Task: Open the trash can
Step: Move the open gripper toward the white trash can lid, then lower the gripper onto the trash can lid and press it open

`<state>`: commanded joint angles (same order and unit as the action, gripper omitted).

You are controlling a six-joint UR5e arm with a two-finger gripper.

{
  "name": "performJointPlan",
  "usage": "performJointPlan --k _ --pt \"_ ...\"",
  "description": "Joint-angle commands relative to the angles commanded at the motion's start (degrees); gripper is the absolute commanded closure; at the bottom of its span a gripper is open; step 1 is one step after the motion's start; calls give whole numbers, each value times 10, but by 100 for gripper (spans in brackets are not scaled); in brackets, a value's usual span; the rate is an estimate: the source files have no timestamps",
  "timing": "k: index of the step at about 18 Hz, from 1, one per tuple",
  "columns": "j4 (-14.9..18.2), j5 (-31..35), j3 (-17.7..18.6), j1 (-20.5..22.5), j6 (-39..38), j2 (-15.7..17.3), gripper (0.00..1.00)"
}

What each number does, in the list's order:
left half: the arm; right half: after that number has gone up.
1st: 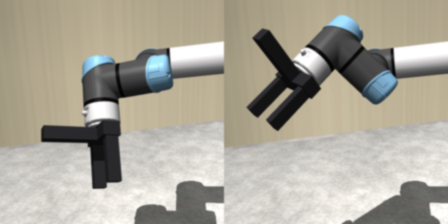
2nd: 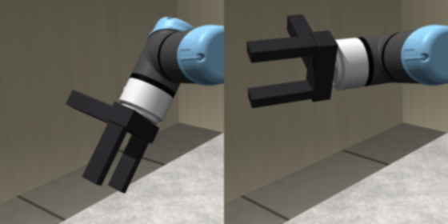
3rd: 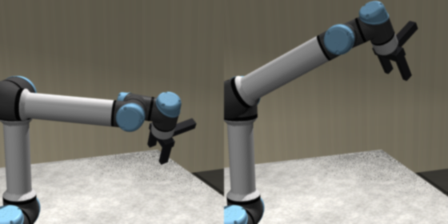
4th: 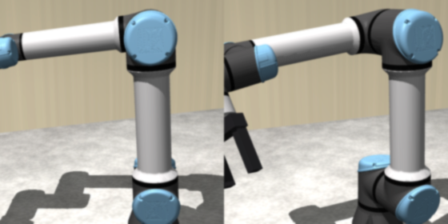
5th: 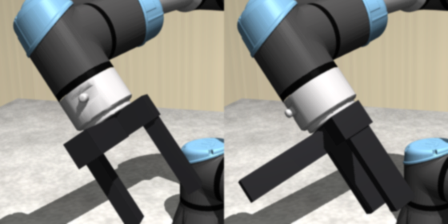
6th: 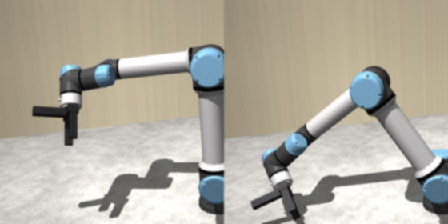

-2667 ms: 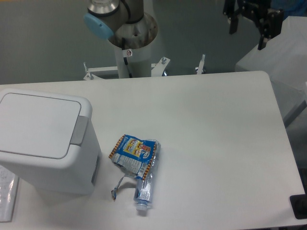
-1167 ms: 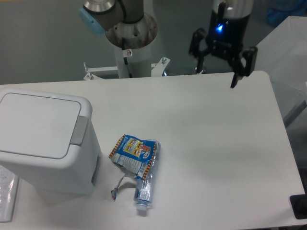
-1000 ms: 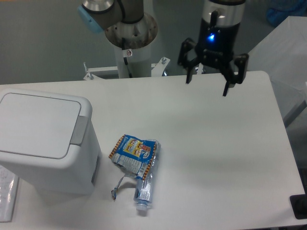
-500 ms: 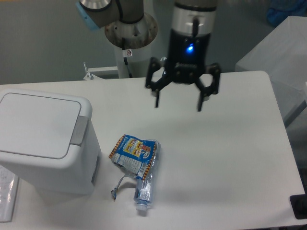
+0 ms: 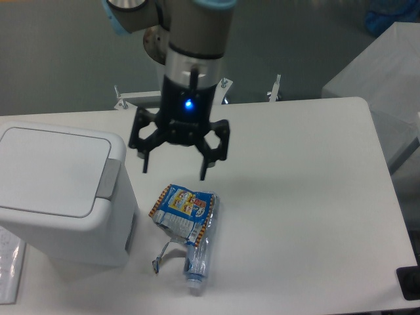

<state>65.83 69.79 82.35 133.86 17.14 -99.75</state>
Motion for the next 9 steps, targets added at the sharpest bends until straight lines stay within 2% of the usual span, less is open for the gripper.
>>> performJointPlan --k 5,9 --pt "-32 1 14 -17 -20 -10 0" --pt "-39 2 22 -24 -33 -11 0"
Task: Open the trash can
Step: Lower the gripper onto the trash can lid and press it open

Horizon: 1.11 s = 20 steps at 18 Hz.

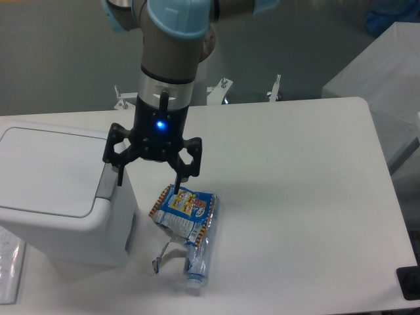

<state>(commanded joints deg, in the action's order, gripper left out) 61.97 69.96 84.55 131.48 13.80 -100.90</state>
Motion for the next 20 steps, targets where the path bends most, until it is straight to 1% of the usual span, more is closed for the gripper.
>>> performJointPlan --k 3,6,20 --pt "-12 0 7 -3 -1 0 0" --pt "-16 3 11 -4 0 1 0" --pt "-16 3 18 -4 1 2 0"
